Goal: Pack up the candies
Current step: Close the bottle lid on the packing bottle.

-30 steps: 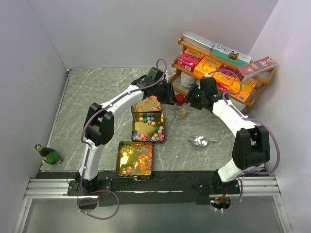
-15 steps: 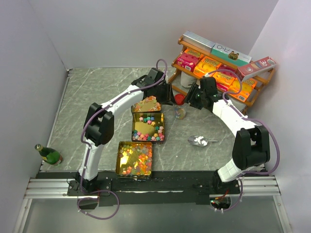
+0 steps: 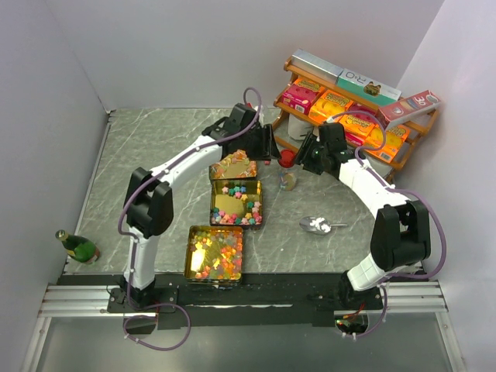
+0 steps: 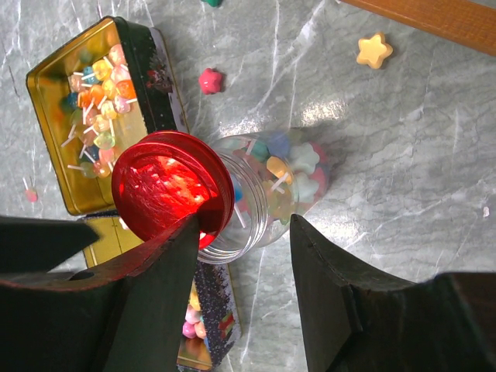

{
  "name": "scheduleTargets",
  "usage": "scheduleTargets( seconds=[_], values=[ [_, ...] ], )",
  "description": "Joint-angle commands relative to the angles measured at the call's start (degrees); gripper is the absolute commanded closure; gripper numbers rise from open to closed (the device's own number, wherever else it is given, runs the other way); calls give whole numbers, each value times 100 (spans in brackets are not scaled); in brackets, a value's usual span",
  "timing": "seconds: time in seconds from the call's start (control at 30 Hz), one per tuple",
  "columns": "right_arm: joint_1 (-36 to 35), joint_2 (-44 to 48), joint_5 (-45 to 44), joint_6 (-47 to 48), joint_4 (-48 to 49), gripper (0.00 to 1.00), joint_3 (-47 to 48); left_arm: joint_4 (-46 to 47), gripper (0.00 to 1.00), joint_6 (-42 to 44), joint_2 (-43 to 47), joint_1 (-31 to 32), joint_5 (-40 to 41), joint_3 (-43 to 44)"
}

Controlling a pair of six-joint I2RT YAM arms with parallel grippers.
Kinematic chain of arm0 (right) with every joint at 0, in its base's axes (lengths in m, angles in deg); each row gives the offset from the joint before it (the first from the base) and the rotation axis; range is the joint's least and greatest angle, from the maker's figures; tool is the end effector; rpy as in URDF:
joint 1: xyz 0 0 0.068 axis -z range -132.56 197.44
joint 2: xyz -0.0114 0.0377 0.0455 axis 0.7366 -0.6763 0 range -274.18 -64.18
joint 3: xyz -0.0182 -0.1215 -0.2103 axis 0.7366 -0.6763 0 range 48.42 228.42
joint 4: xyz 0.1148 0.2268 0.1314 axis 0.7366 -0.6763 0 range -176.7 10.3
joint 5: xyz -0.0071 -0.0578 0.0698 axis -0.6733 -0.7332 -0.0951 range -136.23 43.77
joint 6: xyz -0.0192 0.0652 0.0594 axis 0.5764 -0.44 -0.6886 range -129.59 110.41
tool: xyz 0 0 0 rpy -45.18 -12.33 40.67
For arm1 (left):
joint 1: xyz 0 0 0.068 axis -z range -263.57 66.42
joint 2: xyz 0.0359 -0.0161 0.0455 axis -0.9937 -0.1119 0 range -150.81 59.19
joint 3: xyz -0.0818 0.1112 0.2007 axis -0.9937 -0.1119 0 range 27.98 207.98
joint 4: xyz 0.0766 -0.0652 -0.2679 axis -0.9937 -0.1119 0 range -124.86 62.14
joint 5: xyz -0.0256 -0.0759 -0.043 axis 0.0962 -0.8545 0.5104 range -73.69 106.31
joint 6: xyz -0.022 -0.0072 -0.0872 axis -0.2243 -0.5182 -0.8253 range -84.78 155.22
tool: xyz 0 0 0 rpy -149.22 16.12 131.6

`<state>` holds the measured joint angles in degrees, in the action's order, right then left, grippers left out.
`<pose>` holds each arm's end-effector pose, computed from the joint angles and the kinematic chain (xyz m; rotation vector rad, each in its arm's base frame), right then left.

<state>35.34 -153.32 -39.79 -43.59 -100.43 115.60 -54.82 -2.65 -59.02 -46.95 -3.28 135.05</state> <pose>0.3930 0.0936 0.1968 0.3929 2.3386 0.5293 0.4061 -0.3357 0.2334 0.1765 2.4138 -1.0418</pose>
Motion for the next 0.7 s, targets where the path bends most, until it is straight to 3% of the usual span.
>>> scheduleTargets(
  seconds=[0.0,0.2,0.43,0.67],
  values=[
    [50,11,-143,7,78,43,208,621,44,51,448,-59,131,-124],
    [50,64,-134,42,69,43,217,824,45,25,124,-59,263,138],
    [50,90,-55,34,87,44,173,973,55,157,-246,-50,263,385],
    [50,108,-2,34,69,45,199,991,56,174,-457,-41,96,439]
  ],
)
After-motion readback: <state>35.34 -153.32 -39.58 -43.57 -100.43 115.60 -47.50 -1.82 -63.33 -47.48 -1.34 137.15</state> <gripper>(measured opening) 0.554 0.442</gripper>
